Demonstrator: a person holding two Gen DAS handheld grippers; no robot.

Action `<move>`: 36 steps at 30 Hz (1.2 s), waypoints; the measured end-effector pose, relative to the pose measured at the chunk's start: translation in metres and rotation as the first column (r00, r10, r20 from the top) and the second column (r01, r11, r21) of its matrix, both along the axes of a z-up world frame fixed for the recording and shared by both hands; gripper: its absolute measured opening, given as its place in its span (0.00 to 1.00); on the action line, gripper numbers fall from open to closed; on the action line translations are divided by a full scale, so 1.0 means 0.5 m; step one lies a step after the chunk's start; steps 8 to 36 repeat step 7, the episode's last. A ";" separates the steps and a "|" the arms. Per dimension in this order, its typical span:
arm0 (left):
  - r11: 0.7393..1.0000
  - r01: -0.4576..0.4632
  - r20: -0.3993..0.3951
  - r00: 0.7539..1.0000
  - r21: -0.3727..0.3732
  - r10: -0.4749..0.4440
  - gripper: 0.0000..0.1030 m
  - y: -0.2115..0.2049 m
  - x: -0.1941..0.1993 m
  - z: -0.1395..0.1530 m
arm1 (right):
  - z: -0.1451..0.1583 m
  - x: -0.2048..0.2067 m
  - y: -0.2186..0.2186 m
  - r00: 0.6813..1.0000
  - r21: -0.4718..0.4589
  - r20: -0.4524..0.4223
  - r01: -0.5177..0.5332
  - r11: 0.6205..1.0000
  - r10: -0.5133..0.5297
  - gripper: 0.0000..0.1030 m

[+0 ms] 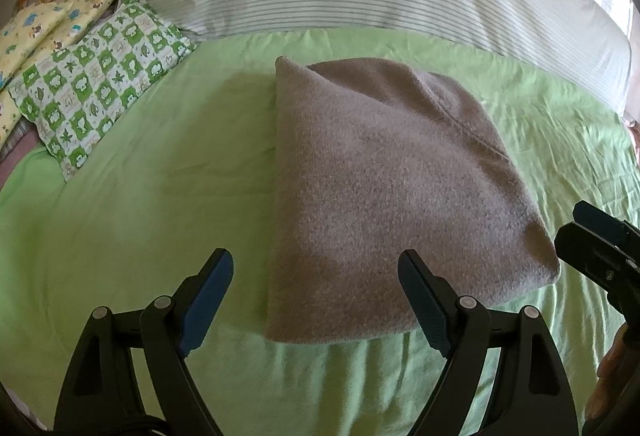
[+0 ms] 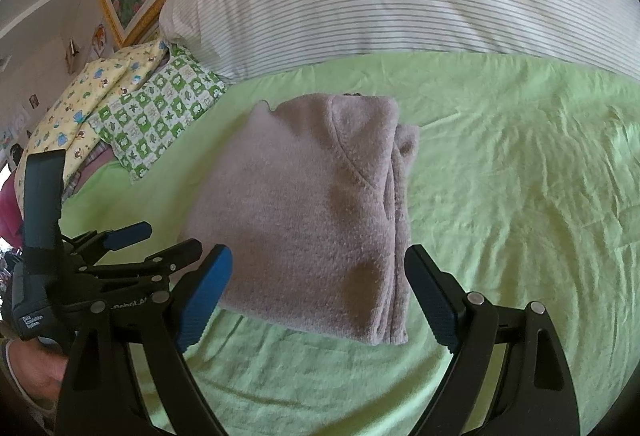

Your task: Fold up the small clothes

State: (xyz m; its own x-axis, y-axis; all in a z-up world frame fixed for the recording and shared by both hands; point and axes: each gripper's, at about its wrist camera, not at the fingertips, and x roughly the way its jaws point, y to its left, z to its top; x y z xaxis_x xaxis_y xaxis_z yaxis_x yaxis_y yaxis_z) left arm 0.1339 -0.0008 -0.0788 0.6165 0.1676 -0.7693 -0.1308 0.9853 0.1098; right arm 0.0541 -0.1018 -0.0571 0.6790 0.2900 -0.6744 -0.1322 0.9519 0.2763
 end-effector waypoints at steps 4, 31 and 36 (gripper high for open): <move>1.000 0.002 -0.003 1.000 0.001 -0.002 0.83 -0.005 0.002 0.000 | -0.002 0.002 0.003 1.000 0.005 -0.004 0.000 1.000 0.000 0.86; 1.000 0.005 -0.004 1.000 -0.002 -0.005 0.83 -0.007 0.002 -0.001 | -0.001 0.003 0.004 1.000 0.007 -0.001 0.002 1.000 -0.002 0.86; 1.000 0.005 -0.004 1.000 -0.002 -0.005 0.83 -0.007 0.002 -0.001 | -0.001 0.003 0.004 1.000 0.007 -0.001 0.002 1.000 -0.002 0.86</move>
